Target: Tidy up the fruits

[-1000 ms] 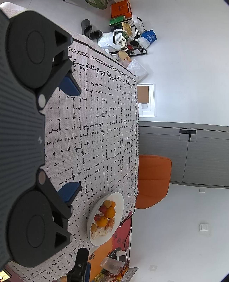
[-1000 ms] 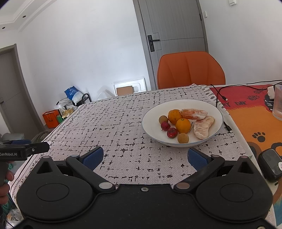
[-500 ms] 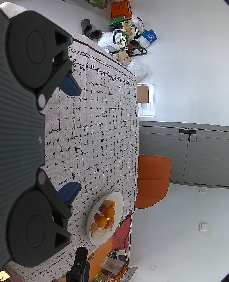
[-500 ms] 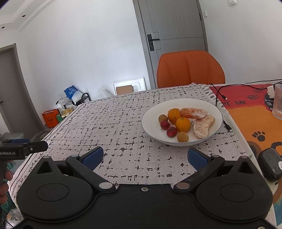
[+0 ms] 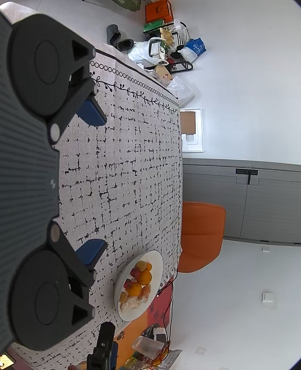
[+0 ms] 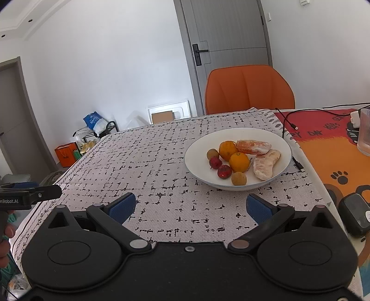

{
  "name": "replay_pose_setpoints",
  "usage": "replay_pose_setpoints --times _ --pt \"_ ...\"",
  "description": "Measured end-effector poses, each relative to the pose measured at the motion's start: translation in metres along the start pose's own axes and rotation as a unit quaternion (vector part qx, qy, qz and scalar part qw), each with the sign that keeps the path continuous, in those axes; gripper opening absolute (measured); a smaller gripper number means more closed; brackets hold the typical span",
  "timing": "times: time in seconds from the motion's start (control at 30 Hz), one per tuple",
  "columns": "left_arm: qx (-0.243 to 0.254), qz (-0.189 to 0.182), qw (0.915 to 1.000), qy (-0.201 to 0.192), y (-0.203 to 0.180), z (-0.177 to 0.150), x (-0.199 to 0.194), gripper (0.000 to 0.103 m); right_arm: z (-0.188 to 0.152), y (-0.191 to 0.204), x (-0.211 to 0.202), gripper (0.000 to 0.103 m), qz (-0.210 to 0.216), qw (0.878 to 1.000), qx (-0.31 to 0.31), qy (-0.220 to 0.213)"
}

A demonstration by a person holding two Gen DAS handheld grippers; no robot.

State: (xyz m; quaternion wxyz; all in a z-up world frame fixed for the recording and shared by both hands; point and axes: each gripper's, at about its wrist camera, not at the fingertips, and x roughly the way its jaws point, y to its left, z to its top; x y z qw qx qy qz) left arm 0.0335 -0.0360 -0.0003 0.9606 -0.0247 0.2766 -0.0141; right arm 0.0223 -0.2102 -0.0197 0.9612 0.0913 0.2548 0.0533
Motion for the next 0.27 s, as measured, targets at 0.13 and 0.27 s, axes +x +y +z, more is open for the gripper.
replay_pose_setpoints --times 0.13,0.27 --pt "0.0 0.0 1.0 -0.001 0.0 -0.0001 -0.0003 0.103 0.0 0.0002 0.0 0.103 0.0 1.0 0.0 0.0" --pt "-0.001 0.0 1.0 -0.001 0.0002 -0.0005 -0.0005 0.103 -0.0005 0.0 0.0 0.103 0.0 1.0 -0.001 0.001"
